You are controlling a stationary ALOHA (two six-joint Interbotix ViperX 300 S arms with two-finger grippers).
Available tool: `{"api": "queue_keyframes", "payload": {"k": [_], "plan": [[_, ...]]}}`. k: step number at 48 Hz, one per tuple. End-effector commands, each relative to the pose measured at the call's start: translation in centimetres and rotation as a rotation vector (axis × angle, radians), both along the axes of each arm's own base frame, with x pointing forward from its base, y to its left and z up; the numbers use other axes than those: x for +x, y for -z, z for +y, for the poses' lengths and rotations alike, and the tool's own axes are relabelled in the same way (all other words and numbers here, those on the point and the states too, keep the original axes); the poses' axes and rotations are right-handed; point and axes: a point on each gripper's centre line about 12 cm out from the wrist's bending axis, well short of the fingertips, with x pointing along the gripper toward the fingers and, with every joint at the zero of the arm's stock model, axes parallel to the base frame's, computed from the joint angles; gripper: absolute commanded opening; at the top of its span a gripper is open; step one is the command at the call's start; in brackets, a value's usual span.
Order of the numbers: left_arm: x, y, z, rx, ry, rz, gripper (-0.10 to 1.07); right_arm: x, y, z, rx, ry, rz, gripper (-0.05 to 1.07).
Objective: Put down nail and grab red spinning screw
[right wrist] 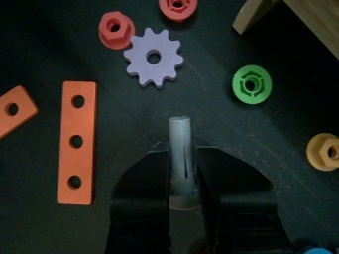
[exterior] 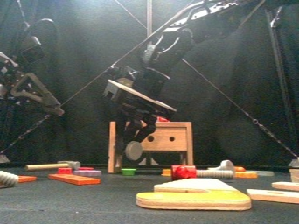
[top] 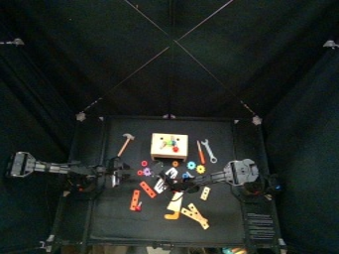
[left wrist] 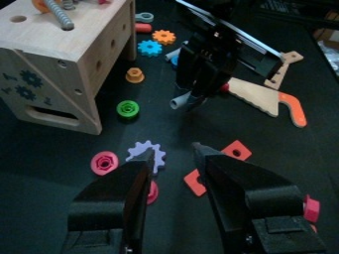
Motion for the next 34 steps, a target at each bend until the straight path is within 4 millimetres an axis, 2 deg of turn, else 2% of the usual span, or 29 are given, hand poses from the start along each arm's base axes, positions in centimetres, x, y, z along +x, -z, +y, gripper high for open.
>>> {"api": "queue_keyframes", "payload": {"k": [1,8,15,24,34], "plan": [[0.2,-0.3,0.1,0.003,-0.004,-0.006,0.78,-0.4,-3.5,-0.2,-0.013,0.021,-0.048,0.42],[0.3,-0.3,0.1,0.002,-0.002,-0.004,0.78,-2.0,-5.2,-0.3,-0.045,0.048,-0.024,0.42],[0.3,-0.4,0.1,-0.003,-0.006,-0.007,0.78,-4.7,-5.5,0.5,-0.035,0.069,0.015,0.42],[0.3,-0.4,0.1,-0.004,-0.007,-0.007,0.78,-8.9,-4.8,0.9,0.012,0.112,0.095,0.42],[0.3,-0.3,0.1,-0.004,-0.007,-0.005,0.78,-12.6,-3.5,0.8,0.066,0.182,0.145,0.42]]}}
